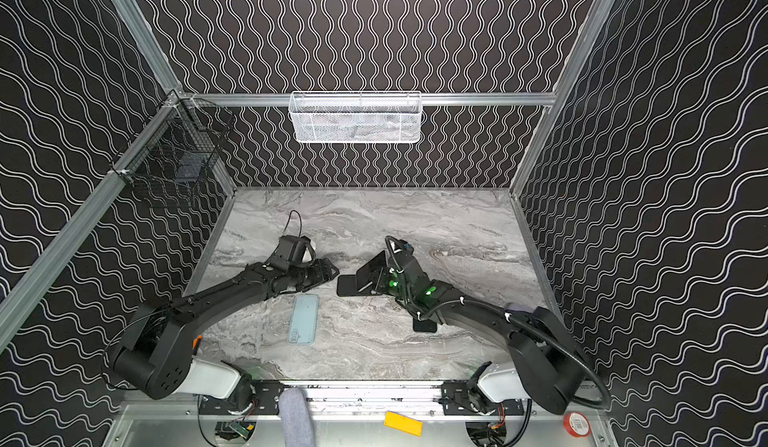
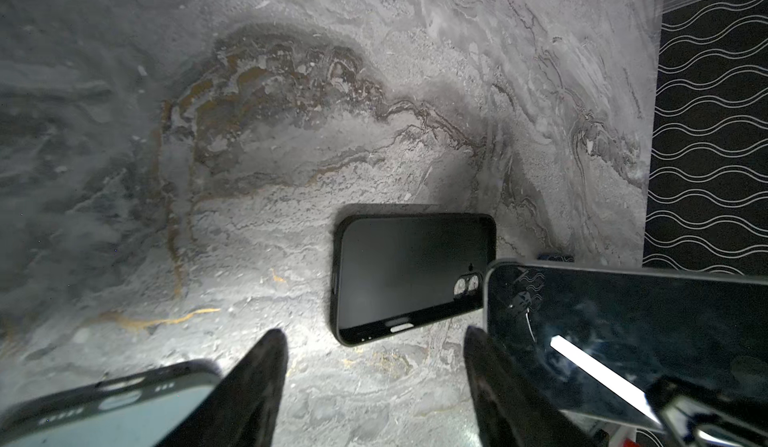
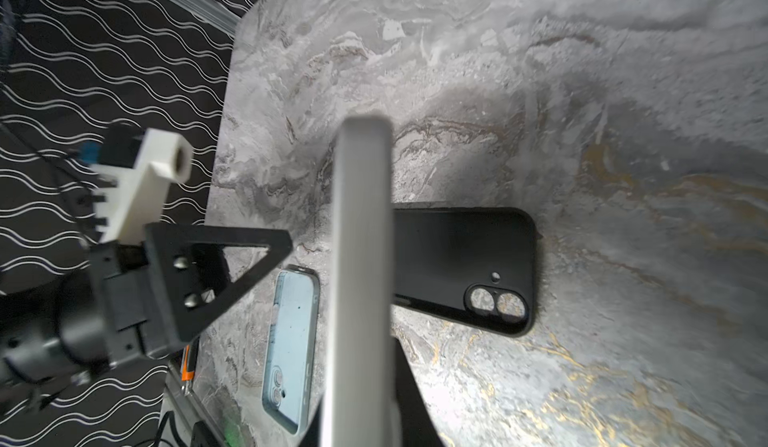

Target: Put the phone into the phone case

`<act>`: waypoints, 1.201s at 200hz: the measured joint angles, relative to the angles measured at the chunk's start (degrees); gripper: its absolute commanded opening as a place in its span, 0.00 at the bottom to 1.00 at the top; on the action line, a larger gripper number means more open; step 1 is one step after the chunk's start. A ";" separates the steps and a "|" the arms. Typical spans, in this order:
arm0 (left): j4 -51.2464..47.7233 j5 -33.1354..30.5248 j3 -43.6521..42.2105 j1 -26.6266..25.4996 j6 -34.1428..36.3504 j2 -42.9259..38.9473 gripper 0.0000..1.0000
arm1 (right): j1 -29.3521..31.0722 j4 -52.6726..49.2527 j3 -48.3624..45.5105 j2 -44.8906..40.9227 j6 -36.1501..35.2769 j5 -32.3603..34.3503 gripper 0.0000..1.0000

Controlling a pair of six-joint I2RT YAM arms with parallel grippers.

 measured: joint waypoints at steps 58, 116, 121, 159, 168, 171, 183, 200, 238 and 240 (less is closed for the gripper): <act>3.85 -1.25 -4.61 0.00 -4.46 -1.05 0.72 | 1.51 3.91 0.61 5.51 2.67 3.26 0.00; 8.24 -1.36 -6.45 0.00 -7.23 1.55 0.72 | 2.49 5.79 2.45 10.03 3.76 3.67 0.00; 8.55 -1.36 -6.45 0.00 -7.37 1.70 0.72 | 2.58 6.08 2.45 10.29 3.78 3.63 0.00; 9.94 -1.38 -6.80 0.00 -7.65 2.32 0.72 | 2.93 8.22 2.12 11.76 4.42 3.61 0.00; 10.32 -1.33 -6.91 0.00 -8.11 2.67 0.72 | 3.02 8.57 2.01 12.24 4.61 3.61 0.00; 10.45 -1.33 -6.95 0.00 -8.35 2.78 0.72 | 3.02 8.66 1.97 12.37 4.68 3.63 0.00; 10.75 -1.33 -7.13 0.00 -8.57 3.17 0.72 | 3.17 9.11 1.90 12.96 5.11 3.61 0.00; 11.28 -1.20 -7.15 0.00 -8.59 3.65 0.72 | 3.37 10.23 1.90 13.53 5.29 3.58 0.00; 11.54 -1.20 -7.13 0.00 -8.63 4.17 0.72 | 3.61 12.11 1.86 14.69 5.51 3.58 0.00; 11.56 -1.20 -7.13 0.00 -8.63 4.20 0.72 | 3.61 12.22 1.84 14.73 5.51 3.58 0.00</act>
